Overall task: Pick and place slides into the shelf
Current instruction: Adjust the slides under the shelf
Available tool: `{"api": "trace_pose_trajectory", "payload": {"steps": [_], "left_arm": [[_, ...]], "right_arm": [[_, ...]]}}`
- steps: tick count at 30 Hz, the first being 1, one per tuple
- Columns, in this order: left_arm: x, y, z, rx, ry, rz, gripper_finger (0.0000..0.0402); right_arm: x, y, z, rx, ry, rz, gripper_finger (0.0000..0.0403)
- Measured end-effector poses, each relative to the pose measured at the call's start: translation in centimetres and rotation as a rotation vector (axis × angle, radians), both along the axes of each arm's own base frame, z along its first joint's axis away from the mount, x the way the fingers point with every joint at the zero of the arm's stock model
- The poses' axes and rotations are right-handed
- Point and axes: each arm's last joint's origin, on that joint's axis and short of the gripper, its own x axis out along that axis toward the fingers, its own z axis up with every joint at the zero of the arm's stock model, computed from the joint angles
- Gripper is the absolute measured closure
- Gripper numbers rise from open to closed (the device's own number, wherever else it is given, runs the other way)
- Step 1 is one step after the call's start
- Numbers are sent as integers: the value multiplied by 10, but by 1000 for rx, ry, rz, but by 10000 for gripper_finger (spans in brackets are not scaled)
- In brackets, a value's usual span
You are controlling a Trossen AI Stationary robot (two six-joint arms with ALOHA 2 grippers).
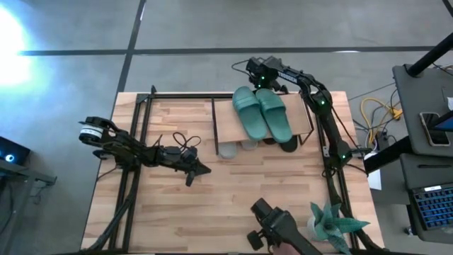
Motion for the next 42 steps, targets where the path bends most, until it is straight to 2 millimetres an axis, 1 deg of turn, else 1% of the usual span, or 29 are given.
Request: {"api": "trace_pose_trajectory", "payload": {"steps": [3,9,13,16,20,23,26,31,37,42], "left_arm": [[0,0,0,0,0,0,402],[0,0,0,-1,0,0,402],[0,0,0,-1,0,0,402],[0,0,0,-1,0,0,402],[0,0,0,-2,-1,0,402],[0,0,1,-4,-6,0,402],[0,0,1,-4,-10,0,402],[0,0,1,-3,-10,-1,402],[0,0,1,-3,-10,0,402],[0,0,1,-3,-9,-1,402]], "right_arm": [[0,6,0,32,30,26,364],[-8,15,1,116,117,52,364],[-8,15,5,98,119,50,364],[-6,12,10,54,110,50,364],[-4,4,18,-84,151,46,364],[-7,-3,29,-154,157,29,364],[-16,-8,34,-131,167,-16,364],[-34,-13,33,-68,218,-52,364],[-34,-15,32,9,122,-59,364],[-34,-15,32,16,113,-52,365]]}}
